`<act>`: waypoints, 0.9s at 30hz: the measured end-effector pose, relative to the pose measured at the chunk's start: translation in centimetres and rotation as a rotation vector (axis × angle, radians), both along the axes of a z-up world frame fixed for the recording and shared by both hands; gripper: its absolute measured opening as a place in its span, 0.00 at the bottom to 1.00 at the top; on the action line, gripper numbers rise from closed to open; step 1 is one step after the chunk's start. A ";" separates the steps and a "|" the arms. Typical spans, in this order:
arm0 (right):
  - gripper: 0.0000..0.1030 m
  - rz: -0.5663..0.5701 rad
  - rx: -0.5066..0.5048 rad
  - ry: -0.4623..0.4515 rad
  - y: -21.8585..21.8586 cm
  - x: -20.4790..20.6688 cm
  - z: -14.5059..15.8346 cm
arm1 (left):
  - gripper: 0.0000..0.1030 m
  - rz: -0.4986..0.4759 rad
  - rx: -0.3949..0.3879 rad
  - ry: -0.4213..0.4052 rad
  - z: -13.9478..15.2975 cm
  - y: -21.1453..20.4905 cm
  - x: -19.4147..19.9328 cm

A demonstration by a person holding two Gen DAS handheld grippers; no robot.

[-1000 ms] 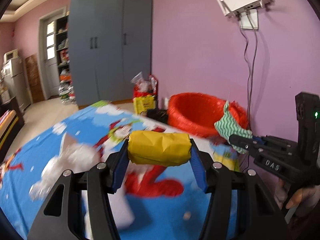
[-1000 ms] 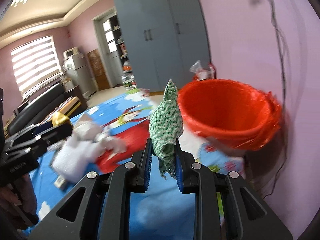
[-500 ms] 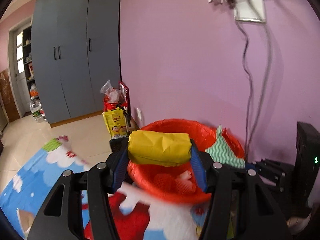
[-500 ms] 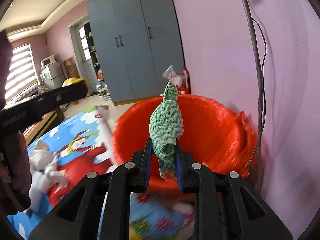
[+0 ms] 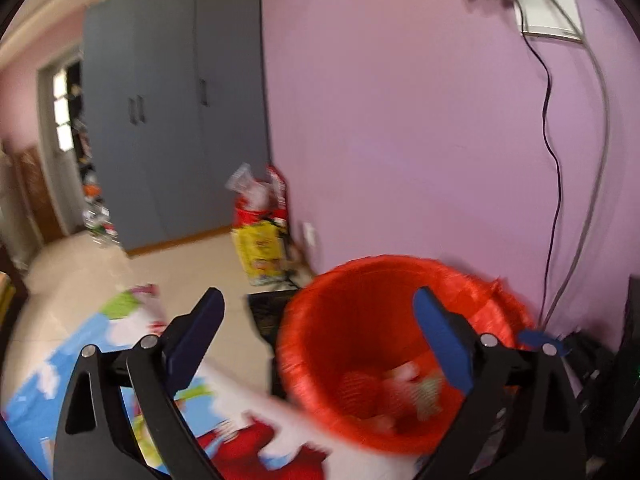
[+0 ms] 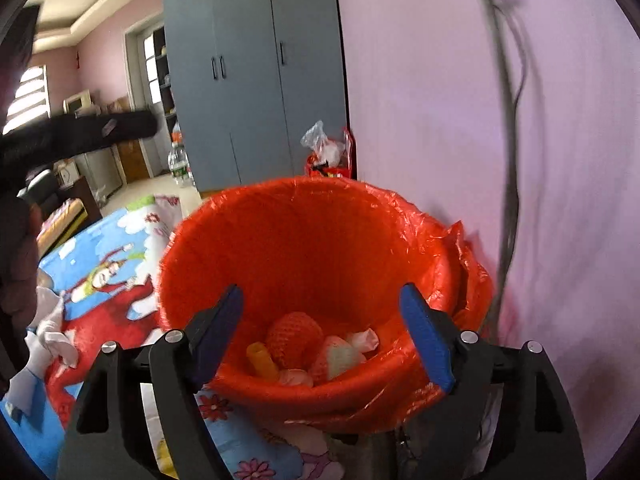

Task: Collect trash
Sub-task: 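Carry the cloth and yellow packet to the red bin and release both, then move the right tool to the white QR-code box and grasp it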

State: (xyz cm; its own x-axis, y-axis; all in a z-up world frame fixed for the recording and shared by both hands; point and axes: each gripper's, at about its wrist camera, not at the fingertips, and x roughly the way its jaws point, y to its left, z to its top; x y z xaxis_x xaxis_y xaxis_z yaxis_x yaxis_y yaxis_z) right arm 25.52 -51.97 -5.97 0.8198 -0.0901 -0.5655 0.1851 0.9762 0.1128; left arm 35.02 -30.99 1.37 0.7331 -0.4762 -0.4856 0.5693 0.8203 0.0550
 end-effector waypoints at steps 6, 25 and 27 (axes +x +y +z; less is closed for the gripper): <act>0.74 0.060 0.009 -0.030 4.7 -2.8 1.7 | 0.95 0.117 -0.045 -0.059 1.1 8.2 -5.3; 0.77 0.345 0.084 0.050 27.0 -8.1 0.2 | 0.95 0.548 -0.016 -0.018 -5.2 36.5 -18.9; 0.77 0.371 0.080 0.062 28.3 -8.4 0.0 | 0.95 0.579 -0.029 0.005 -6.0 38.1 -19.4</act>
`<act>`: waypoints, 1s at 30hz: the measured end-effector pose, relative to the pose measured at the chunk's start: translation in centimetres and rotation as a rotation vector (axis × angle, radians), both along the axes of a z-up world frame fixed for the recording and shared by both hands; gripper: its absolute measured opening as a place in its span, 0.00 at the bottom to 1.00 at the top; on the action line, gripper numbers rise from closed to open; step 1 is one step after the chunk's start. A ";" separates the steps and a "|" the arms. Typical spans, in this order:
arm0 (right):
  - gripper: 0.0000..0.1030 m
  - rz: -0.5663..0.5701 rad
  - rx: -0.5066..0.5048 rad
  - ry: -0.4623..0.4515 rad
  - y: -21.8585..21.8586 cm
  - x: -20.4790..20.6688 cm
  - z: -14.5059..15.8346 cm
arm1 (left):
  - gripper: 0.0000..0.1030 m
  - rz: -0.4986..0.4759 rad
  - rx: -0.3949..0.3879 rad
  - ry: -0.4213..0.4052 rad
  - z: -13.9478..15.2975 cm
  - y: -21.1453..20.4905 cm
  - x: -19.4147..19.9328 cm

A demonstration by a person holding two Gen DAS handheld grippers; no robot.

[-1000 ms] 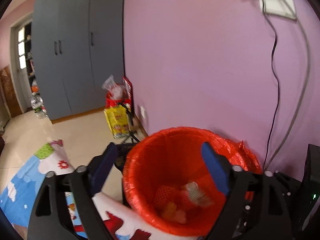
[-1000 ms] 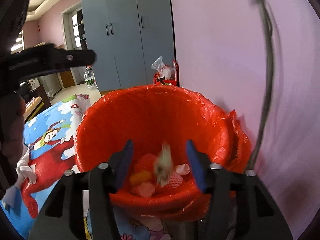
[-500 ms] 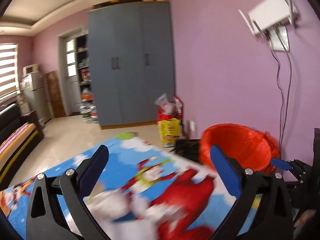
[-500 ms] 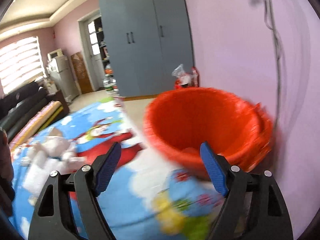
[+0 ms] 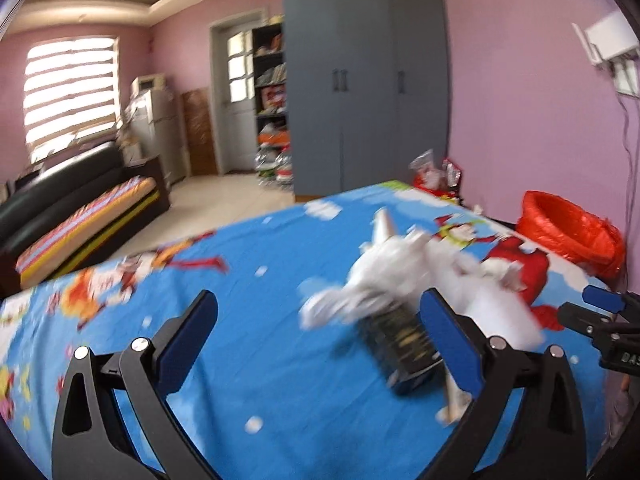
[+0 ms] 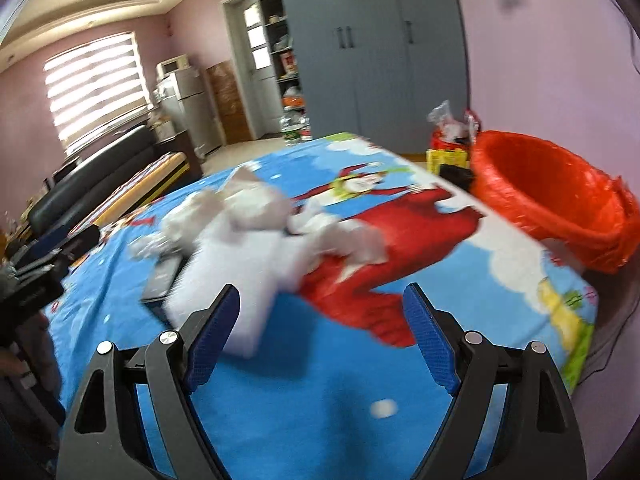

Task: Collect trash
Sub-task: 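Move the right tool to the white QR-code box and grasp it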

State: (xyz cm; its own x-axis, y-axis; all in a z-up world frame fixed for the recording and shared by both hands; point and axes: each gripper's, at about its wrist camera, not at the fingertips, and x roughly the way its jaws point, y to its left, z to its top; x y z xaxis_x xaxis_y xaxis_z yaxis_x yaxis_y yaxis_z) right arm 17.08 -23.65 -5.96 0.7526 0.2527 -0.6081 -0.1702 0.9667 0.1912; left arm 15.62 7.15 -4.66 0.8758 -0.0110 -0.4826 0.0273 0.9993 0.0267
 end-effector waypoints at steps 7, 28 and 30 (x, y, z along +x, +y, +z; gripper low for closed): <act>0.77 0.066 -0.029 0.038 4.5 -0.8 -1.1 | 0.95 0.056 -0.036 -0.016 -0.9 2.5 -1.0; 0.57 0.150 -0.171 0.176 11.4 0.9 -3.8 | 0.95 0.070 -0.040 -0.078 -1.5 2.0 -2.6; 0.53 0.144 -0.192 0.167 11.5 0.8 -3.9 | 0.95 0.062 -0.028 -0.072 -1.6 1.7 -2.5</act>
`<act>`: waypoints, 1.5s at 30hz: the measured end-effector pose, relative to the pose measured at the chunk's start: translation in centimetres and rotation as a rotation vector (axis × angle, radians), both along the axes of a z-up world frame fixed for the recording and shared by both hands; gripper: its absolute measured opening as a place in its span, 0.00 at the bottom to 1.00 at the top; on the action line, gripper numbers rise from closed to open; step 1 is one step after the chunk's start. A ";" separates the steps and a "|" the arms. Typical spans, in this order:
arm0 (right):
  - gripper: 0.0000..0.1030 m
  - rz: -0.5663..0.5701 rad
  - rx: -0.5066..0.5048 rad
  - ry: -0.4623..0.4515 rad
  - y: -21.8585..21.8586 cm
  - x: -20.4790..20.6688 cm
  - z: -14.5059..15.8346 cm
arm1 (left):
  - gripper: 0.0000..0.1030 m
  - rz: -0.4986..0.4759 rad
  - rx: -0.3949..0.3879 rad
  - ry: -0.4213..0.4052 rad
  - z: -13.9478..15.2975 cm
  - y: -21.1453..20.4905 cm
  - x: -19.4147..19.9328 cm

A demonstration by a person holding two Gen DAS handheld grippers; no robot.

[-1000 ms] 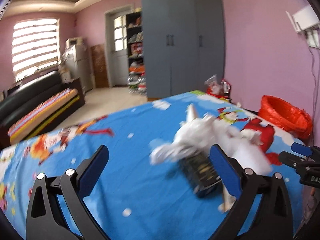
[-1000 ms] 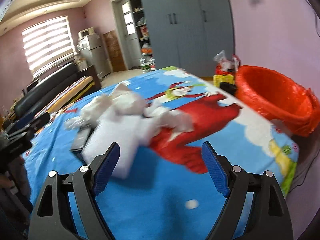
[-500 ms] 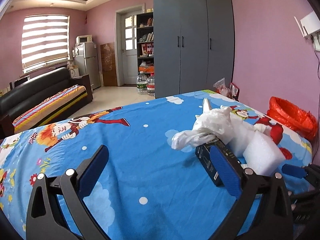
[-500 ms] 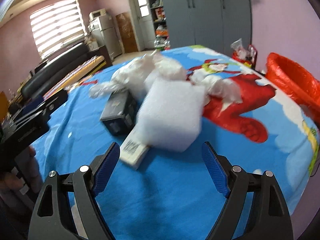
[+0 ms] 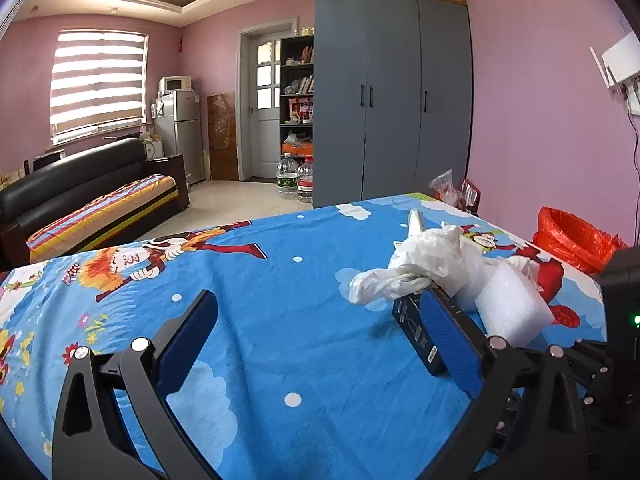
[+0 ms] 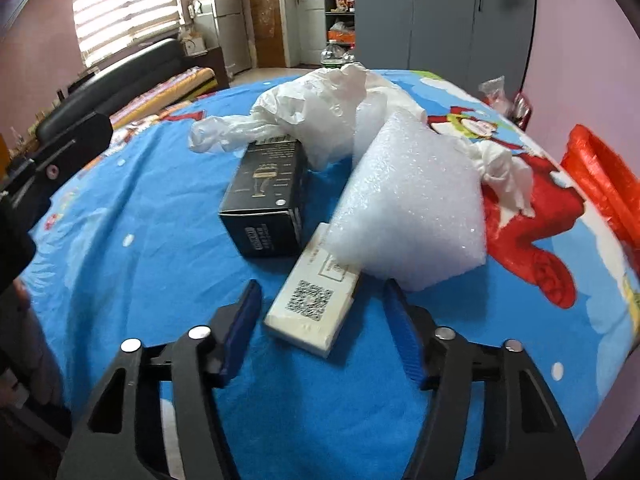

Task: Collect trash
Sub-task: 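Move the right tool to the white QR-code box and grasp it, then grasp the black box with the left tool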

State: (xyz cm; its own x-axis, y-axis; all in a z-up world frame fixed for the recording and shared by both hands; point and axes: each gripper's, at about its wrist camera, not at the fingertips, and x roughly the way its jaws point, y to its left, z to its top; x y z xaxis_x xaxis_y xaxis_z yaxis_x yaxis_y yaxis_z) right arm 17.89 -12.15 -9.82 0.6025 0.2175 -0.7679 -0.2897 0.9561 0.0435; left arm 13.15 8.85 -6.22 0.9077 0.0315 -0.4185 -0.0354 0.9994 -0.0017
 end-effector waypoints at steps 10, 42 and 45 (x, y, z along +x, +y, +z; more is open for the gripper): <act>0.32 -0.045 0.082 -0.034 -4.2 -1.7 0.4 | 0.95 -0.084 0.018 0.099 -0.8 -2.2 1.7; 0.32 -0.090 0.177 -0.148 -9.9 -3.2 2.4 | 0.38 -0.198 0.037 0.220 -2.0 -8.7 3.8; 0.32 -0.088 0.179 -0.162 -10.1 -3.3 2.6 | 0.38 -0.208 0.032 0.192 -1.8 -9.1 2.9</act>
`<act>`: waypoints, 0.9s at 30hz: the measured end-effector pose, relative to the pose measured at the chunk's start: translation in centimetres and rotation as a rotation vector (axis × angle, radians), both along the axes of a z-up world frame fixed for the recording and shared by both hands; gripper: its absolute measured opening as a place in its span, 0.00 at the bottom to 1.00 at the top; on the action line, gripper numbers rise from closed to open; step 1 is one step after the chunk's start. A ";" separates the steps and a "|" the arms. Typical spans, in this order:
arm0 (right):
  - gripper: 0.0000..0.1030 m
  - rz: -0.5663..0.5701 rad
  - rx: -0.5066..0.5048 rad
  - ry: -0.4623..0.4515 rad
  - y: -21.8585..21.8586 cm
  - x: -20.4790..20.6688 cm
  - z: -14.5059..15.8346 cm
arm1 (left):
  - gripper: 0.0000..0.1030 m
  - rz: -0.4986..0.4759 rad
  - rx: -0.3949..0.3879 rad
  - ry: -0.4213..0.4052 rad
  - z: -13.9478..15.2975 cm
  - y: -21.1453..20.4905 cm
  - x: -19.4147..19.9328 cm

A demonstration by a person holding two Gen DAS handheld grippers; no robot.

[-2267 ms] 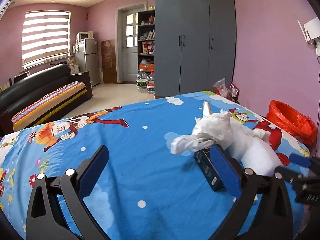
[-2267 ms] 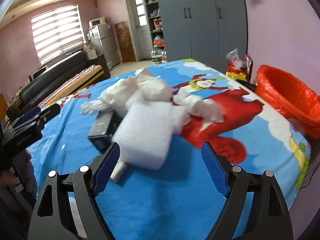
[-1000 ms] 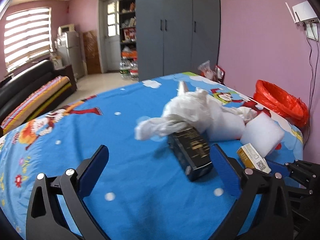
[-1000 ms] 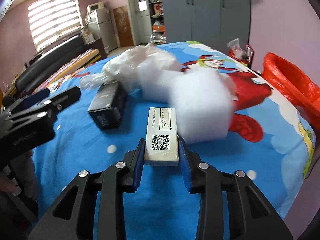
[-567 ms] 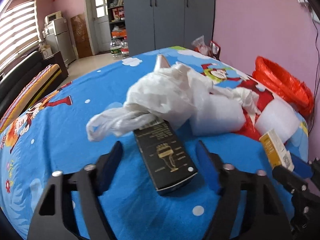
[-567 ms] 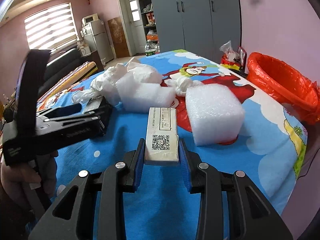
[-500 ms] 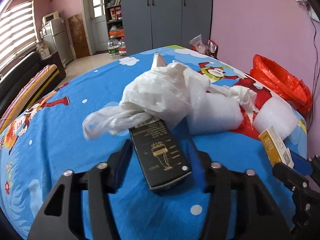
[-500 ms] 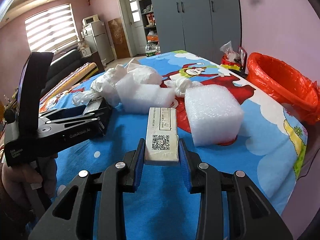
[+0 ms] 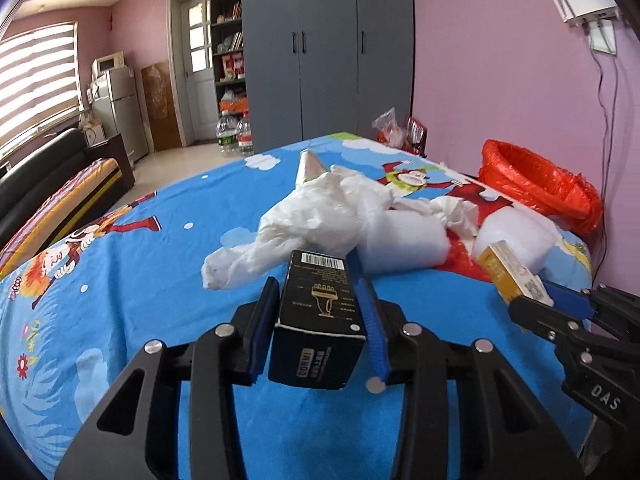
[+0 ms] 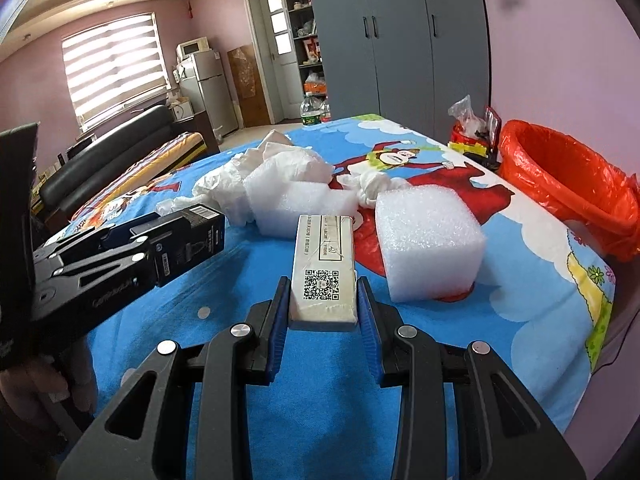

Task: Collect trash
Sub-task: 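Grasp the black box with the left tool, then carry the QR-code box and black box to the red bin and release both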

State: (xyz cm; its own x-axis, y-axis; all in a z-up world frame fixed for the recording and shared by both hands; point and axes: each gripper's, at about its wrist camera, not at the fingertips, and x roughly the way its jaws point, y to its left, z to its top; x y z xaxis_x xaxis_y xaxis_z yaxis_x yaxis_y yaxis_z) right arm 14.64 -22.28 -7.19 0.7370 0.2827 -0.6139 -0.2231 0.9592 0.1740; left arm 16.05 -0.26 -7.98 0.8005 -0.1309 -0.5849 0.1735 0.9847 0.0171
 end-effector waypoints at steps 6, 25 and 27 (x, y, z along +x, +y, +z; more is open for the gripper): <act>0.32 -0.011 0.005 -0.027 -0.6 -0.1 0.6 | 0.38 -0.023 -0.006 -0.051 0.7 -1.1 -1.5; 0.33 -0.151 0.028 -0.093 -6.7 0.2 1.9 | 0.38 -0.148 -0.008 -0.111 3.0 -6.2 -1.5; 0.32 -0.182 0.023 -0.102 -8.0 0.4 2.1 | 0.38 -0.170 -0.015 -0.116 3.4 -7.3 -1.1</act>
